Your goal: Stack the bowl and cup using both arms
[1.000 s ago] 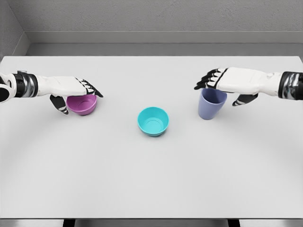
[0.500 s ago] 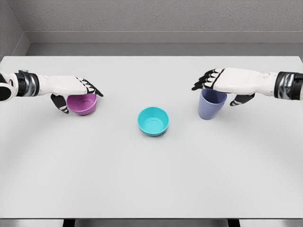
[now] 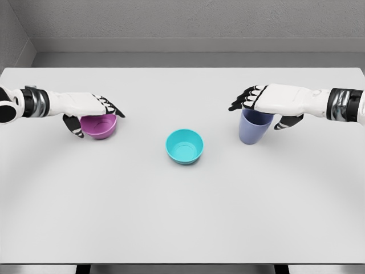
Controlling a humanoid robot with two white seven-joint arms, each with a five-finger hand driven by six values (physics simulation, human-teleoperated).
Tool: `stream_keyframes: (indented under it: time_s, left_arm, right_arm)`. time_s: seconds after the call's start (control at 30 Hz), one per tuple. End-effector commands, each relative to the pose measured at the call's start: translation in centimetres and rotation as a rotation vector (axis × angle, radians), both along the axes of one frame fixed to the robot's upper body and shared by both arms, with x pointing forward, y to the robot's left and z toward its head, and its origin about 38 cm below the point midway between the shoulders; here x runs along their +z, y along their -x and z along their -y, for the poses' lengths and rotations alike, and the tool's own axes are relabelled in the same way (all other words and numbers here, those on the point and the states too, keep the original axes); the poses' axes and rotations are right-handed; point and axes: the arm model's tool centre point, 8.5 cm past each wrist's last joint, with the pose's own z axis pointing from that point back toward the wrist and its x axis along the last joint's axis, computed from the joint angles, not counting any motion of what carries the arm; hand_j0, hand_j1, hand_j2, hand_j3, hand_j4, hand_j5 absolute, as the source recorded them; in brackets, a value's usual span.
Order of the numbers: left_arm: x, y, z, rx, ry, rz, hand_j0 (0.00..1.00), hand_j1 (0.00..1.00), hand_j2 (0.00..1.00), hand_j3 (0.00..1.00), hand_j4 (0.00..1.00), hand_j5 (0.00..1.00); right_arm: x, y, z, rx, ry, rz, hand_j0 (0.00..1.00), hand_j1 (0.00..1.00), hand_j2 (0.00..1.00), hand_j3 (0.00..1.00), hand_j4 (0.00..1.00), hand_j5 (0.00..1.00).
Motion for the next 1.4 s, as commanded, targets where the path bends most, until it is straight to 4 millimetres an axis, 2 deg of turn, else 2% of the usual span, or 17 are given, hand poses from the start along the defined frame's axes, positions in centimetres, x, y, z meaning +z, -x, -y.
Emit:
stream_keyframes:
  time_s: [0.0,0.57,0.67,0.8,0.97,1.13,1.37]
  left_arm:
    - [0.0,-0.1,-0.2,0.009,0.003,-0.002,1.00,1.00,1.00,1.00,1.00,1.00]
    - [0.0,-0.1,-0.1,0.008,0.003,0.000,0.98,0.98,0.98,0.98,0.98,0.98]
    - [0.0,-0.1,-0.1,0.006,0.004,-0.001,0.94,0.94,0.94,0.94,0.94,0.94]
    - [-0.1,-0.1,0.0,0.005,0.005,-0.002,0.81,0.81,0.81,0.81,0.81,0.81]
    - [-0.1,-0.1,0.0,0.005,0.004,-0.003,0.73,0.73,0.73,0.73,0.73,0.73]
    - [-0.1,-0.1,0.0,0.005,0.004,-0.003,0.60,0.60,0.60,0.60,0.60,0.60]
    - [0.0,0.0,0.3,-0.003,0.007,0.000,0.57,0.57,0.57,0.57,0.57,0.57]
  right_arm:
    - [-0.1,0.0,0.0,-0.001,-0.002,-0.006,1.00,1.00,1.00,1.00,1.00,1.00]
    - [-0.5,0.0,0.0,-0.004,0.001,-0.017,1.00,1.00,1.00,1.00,1.00,1.00]
    - [-0.6,0.0,0.1,-0.004,0.003,-0.019,1.00,1.00,1.00,1.00,1.00,1.00]
    - [-1.1,0.2,-0.1,0.001,0.010,-0.031,1.00,1.00,1.00,1.00,1.00,1.00]
    - [-1.4,0.0,0.3,-0.014,0.013,-0.041,1.00,1.00,1.00,1.00,1.00,1.00]
    - [-1.8,0.1,0.2,-0.008,0.018,-0.049,1.00,1.00,1.00,1.00,1.00,1.00]
    - [-1.8,-0.1,0.4,-0.016,0.017,-0.051,1.00,1.00,1.00,1.00,1.00,1.00]
